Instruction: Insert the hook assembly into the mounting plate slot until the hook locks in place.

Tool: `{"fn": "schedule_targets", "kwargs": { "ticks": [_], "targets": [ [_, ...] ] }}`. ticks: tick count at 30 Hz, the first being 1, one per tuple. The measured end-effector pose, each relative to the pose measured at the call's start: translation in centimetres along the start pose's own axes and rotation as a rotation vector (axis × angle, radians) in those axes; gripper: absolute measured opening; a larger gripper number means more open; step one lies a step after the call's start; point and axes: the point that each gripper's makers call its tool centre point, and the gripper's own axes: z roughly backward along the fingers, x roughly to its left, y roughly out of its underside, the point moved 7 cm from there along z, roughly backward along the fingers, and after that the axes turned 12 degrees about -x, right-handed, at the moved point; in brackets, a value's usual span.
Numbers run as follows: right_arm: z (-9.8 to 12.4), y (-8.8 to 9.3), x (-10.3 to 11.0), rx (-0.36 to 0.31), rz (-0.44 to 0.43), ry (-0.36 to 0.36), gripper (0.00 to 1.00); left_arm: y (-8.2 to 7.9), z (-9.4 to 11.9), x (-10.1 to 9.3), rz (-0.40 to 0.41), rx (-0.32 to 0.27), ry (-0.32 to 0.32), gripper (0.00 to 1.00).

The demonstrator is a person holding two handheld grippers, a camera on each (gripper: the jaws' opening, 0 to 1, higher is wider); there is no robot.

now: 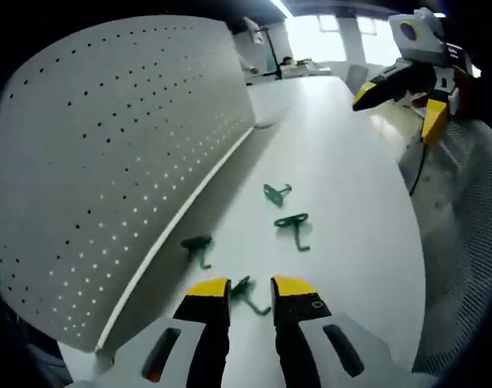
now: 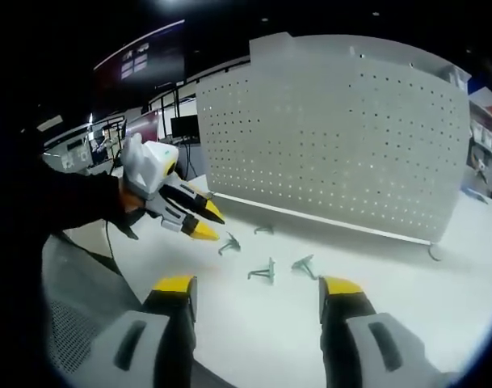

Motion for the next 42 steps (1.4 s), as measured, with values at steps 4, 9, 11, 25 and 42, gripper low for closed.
{"fn": "schedule_targets", "kwargs": {
  "ticks": [4, 9, 11, 25, 42],
  "targets": [
    [0.0, 0.1, 0.0, 0.004, 0.001, -0.001, 0.58, 0.6, -0.9, 0.2, -0.024, 0.026, 0.018, 0.17],
    [0.0, 0.1, 0.0, 0.005, 0.001, 0.001, 0.58, 1.0, -1.6, 0.5, -0.031, 0.048, 0.025, 0.16],
    [0.0, 0.1, 0.0, 0.005, 0.001, 0.002, 0.58, 1.1, -1.8, 0.6, -0.038, 0.051, 0.03, 0.14],
    [0.0, 0.0, 0.0, 0.0, -0.001, 0.006, 0.58, 2.0, -3.3, 0.9, -0.056, 0.089, 0.047, 0.1],
    [-0.1, 0.0, 0.0, 0.001, -0.007, 0.001, 0.58, 1.9, -2.8, 0.5, -0.077, 0.096, 0.038, 0.08]
  ]
}}
